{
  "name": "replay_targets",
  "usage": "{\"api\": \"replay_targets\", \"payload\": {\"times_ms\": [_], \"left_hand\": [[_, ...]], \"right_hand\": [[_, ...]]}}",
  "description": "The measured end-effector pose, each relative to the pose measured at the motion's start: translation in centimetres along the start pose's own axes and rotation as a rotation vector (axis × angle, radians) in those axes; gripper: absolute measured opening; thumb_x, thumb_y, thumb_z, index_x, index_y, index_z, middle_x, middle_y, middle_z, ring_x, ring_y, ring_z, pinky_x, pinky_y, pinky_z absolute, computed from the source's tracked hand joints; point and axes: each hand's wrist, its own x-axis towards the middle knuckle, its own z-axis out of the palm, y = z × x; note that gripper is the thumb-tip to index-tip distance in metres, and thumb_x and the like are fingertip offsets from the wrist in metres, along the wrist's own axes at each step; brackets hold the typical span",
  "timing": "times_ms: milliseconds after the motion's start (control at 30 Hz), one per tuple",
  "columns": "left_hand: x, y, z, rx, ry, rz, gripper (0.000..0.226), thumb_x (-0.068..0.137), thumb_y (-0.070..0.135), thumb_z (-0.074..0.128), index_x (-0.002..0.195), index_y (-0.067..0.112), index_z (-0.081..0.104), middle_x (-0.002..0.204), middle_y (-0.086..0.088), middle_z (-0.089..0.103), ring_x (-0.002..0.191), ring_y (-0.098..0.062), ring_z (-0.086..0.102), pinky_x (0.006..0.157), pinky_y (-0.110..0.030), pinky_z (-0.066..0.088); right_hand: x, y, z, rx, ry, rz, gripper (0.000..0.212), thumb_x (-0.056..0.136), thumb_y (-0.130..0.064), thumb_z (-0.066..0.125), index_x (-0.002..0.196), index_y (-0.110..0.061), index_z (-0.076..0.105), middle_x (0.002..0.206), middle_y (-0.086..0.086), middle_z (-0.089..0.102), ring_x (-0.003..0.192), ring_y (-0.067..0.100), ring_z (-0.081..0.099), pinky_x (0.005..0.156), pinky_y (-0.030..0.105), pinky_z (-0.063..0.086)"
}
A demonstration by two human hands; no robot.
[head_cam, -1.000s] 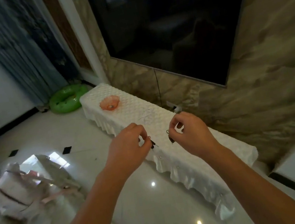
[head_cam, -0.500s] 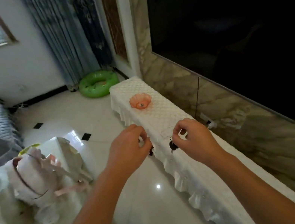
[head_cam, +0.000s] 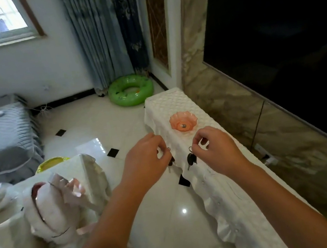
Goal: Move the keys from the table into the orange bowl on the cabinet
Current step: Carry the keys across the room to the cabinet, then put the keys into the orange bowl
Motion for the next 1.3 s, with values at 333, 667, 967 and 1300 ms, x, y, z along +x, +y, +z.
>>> {"api": "replay_targets", "payload": {"times_ms": [333, 667, 967, 1300], "left_hand": [[11.1, -6.7, 2.1, 0.081, -0.017, -0.106, 0.012, 0.083, 0.039, 0.056, 0.076, 0.029, 0.056, 0.077, 0.015, 0.05, 0.07, -0.003, 0.052, 0.057, -0.014, 0.034], [24.4, -10.3, 4.6, 0.106, -0.017, -0.115, 0.011, 0.083, 0.037, 0.057, 0.077, 0.028, 0.057, 0.079, 0.014, 0.053, 0.072, -0.006, 0.054, 0.058, -0.02, 0.039], [36.3, -16.0, 8.5, 0.031, -0.067, -0.047, 0.011, 0.083, 0.033, 0.059, 0.077, 0.025, 0.058, 0.081, 0.012, 0.056, 0.073, -0.008, 0.055, 0.06, -0.024, 0.043], [50.4, -24.1, 14.2, -0.076, -0.31, 0.097, 0.012, 0.085, 0.031, 0.062, 0.076, 0.029, 0.054, 0.081, 0.014, 0.053, 0.069, -0.005, 0.054, 0.057, -0.018, 0.037]], "right_hand": [[14.2, 1.6, 5.1, 0.125, -0.076, -0.046, 0.01, 0.083, -0.03, 0.066, 0.075, -0.032, 0.058, 0.081, -0.019, 0.057, 0.077, 0.002, 0.055, 0.064, 0.021, 0.045], [29.1, 3.8, 6.1, 0.147, -0.105, -0.047, 0.011, 0.081, -0.027, 0.064, 0.072, -0.03, 0.058, 0.08, -0.016, 0.057, 0.078, 0.007, 0.056, 0.077, 0.041, 0.052], [39.4, 7.3, 8.8, 0.056, -0.056, 0.048, 0.013, 0.081, -0.029, 0.065, 0.071, -0.029, 0.056, 0.079, -0.015, 0.057, 0.075, 0.006, 0.056, 0.063, 0.028, 0.05], [49.8, 9.8, 13.0, -0.044, 0.022, 0.373, 0.009, 0.086, -0.029, 0.065, 0.079, -0.025, 0.061, 0.084, -0.009, 0.059, 0.078, 0.008, 0.055, 0.067, 0.024, 0.045]]}}
